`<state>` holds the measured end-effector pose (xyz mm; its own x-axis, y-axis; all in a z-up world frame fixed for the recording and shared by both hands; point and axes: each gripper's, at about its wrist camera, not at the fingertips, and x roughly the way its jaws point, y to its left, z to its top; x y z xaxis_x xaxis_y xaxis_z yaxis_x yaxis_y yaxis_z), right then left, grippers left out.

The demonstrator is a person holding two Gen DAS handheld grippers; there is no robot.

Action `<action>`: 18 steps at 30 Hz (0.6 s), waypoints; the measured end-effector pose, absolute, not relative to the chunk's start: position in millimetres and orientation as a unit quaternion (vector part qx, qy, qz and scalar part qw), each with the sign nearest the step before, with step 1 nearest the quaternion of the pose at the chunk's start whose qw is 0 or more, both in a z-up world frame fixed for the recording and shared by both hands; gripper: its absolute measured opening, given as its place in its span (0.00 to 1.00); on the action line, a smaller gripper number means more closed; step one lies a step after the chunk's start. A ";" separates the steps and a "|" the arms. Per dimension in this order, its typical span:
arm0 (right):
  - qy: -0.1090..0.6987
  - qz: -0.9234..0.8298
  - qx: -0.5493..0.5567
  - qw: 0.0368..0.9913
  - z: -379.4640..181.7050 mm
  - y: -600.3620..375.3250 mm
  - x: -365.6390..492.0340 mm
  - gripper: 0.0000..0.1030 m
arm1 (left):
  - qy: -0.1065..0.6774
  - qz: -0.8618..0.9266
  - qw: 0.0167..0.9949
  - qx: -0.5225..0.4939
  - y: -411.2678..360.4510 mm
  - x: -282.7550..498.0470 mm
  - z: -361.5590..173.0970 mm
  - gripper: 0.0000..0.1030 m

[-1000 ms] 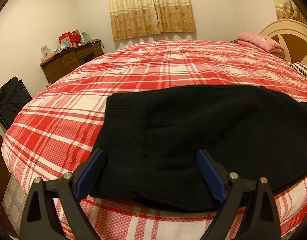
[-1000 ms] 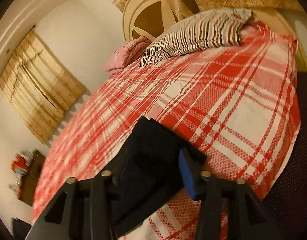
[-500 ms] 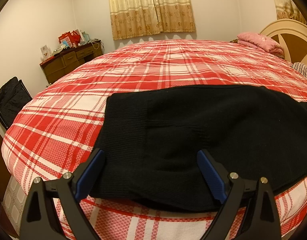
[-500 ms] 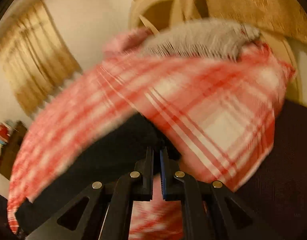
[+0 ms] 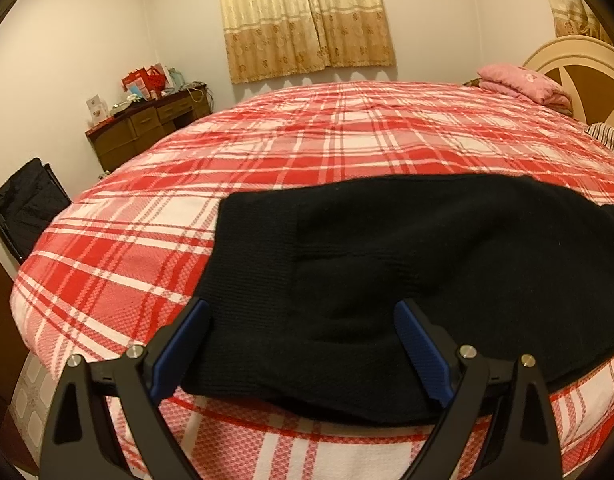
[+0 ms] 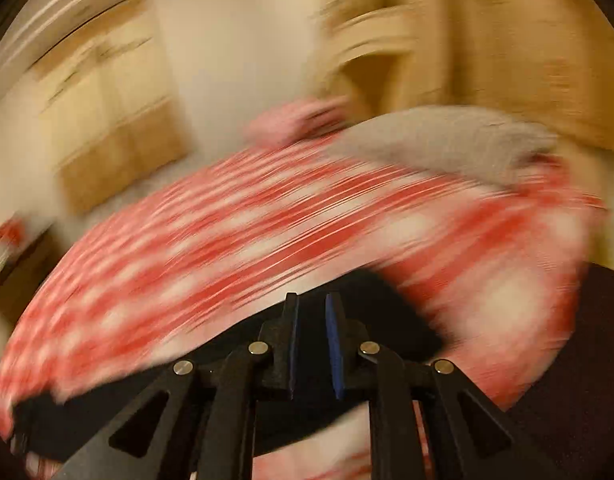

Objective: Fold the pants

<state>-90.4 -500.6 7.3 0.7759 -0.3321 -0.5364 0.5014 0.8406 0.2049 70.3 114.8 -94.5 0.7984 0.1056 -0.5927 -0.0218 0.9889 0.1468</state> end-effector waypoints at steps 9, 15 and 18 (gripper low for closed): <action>0.328 -0.179 0.171 0.912 -51.4 -455.5 -57.9 0.14 | 0.316 0.033 0.942 0.103 113.7 67.0 -96.9 0.94; 0.300 -0.129 0.126 0.937 -17.5 -400.5 -42.5 0.14 | 0.335 0.030 0.941 0.028 135.0 71.3 -98.1 1.00; 0.327 -0.021 0.101 0.939 -17.4 -342.8 -4.2 0.14 | 0.324 0.027 0.945 0.030 129.0 68.5 -85.1 1.00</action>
